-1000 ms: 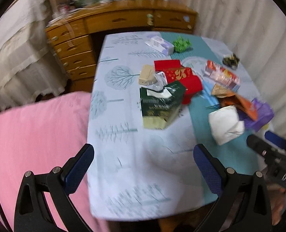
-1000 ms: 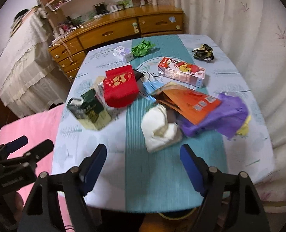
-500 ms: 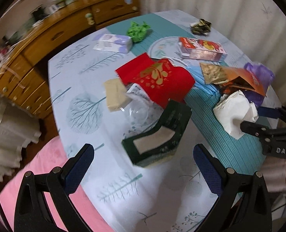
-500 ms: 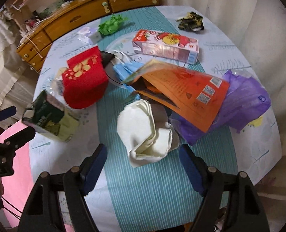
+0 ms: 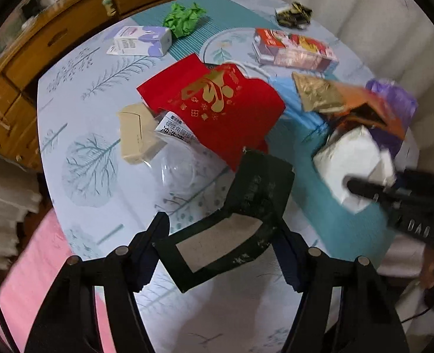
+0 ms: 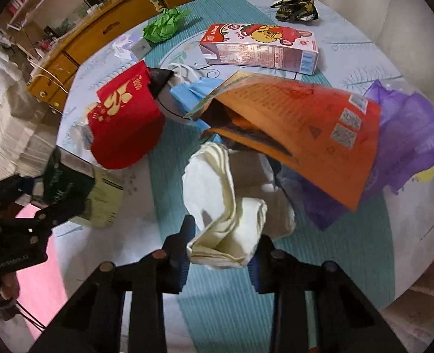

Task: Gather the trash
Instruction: 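Grasp the green tea box with the left tool while the right tool grasps the white tissue, then carry both items over the bin and open both tools to drop them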

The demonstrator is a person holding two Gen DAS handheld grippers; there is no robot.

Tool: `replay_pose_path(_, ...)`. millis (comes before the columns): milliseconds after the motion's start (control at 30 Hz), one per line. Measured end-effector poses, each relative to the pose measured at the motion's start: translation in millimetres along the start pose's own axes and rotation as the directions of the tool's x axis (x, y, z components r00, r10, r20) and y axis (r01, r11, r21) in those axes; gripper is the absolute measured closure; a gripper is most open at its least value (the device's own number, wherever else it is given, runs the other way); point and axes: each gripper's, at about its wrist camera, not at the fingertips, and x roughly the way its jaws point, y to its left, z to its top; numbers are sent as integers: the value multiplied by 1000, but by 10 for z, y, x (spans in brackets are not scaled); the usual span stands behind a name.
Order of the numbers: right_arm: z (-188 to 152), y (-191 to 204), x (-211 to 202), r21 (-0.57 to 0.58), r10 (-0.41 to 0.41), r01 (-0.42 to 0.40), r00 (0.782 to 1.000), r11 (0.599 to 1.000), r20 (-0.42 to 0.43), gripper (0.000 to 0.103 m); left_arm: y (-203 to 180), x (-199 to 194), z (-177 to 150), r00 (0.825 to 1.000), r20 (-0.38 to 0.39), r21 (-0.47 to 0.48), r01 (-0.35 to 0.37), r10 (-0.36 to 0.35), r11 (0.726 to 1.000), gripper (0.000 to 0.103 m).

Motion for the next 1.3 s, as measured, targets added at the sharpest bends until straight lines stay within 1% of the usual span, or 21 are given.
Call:
replay_pose_path(100, -62, 30, -40, -15, 33, -33, 999, 999, 2, 74, -55, -63, -32, 1000, 16, -16, 16, -16, 1000, 38)
replay_pose_path(300, -175, 55, -216, -35, 100, -100, 995, 994, 16, 74, -218, -280, -146, 999, 51, -34, 21, -19, 999, 38)
replay_pose_path(467, -290, -44, -434, -55, 150, -149, 988, 987, 22, 74, -462, -474, -294, 998, 65, -82, 16, -10, 997, 38)
replay_pose_path(567, -396, -163, -586, -81, 174, -172, 984, 982, 22, 74, -698, -615, -426, 997, 82, -110, 6, 3, 994, 38)
replay_pose_path(700, -627, -434, -791, -123, 214, -211, 977, 970, 12, 75, -1058, -763, -617, 994, 106, -167, -1, 19, 986, 38)
replay_pose_path(767, -756, -607, -883, -142, 233, -231, 972, 963, 3, 75, -1286, -826, -756, 992, 119, -218, -1, 27, 976, 38)
replay_pose_path(900, -1078, -1017, -1085, -225, 265, -267, 963, 937, -40, 75, -1834, -908, -1063, 988, 149, -316, -1, 51, 949, 38)
replay_pose_path(1000, -1338, -1343, -1174, -288, 248, -260, 966, 922, -78, 75, -2299, -895, -1328, 986, 162, -384, 21, 45, 923, 38)
replay_pose_path(1067, -1500, -1578, -1182, -283, 241, -261, 965, 923, -105, 75, -2557, -826, -1465, 987, 152, -399, 21, 43, 917, 38)
replay_pose_path(1100, -1586, -1714, -1165, -268, 237, -263, 963, 927, -125, 75, -2690, -779, -1531, 989, 136, -400, 7, 52, 916, 38)
replay_pose_path(1200, -1767, -2039, -1061, -214, 229, -265, 957, 940, -179, 75, -2969, -641, -1686, 994, 92, -401, -24, 66, 916, 38)
replay_pose_path(1300, -1940, -2263, -916, -177, 208, -244, 957, 953, -203, 74, -3208, -459, -1824, 996, 46, -389, -48, 72, 920, 38)
